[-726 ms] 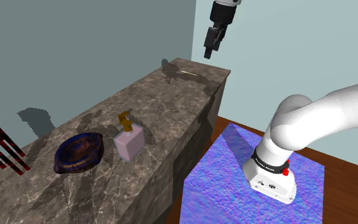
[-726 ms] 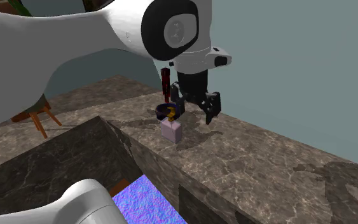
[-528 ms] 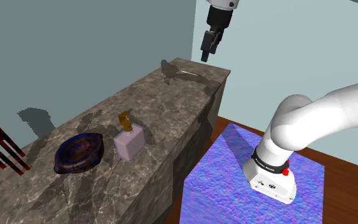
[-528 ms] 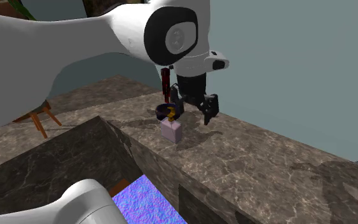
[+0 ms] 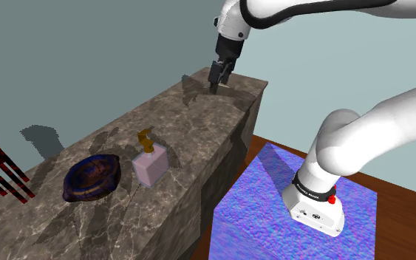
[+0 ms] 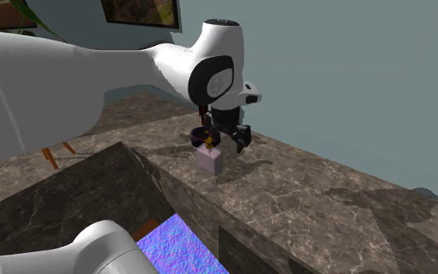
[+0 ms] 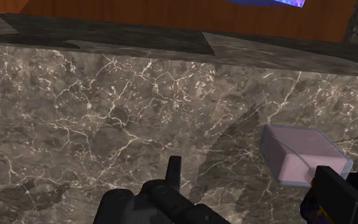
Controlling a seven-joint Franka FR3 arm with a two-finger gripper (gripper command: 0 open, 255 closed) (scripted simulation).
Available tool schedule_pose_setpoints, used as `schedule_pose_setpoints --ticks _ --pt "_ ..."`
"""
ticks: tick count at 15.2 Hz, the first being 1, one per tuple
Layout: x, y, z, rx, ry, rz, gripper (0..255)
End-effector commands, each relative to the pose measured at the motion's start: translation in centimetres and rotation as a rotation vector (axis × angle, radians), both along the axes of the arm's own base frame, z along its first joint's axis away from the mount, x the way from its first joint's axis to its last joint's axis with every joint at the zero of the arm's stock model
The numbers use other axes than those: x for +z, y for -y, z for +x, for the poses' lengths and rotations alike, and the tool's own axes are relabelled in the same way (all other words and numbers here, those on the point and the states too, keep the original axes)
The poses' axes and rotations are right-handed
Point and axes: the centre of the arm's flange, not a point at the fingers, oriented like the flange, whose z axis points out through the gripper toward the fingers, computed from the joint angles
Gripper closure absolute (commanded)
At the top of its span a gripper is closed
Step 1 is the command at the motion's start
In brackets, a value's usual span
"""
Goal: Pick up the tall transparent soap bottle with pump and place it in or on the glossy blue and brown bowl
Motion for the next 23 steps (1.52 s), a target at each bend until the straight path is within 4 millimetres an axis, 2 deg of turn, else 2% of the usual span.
schedule_pose_setpoints --ticks 1,11,20,23 --pt "-1.4 -1.5 0.9 0.006 0.006 0.021 0" --pt "-8.7 -9.9 5.6 0.037 0.024 0.122 0" --pt "-14.4 -18.2 9.6 0.064 0.04 0.211 0" --pt "-15.9 -18.6 9.8 0.064 0.04 0.211 0"
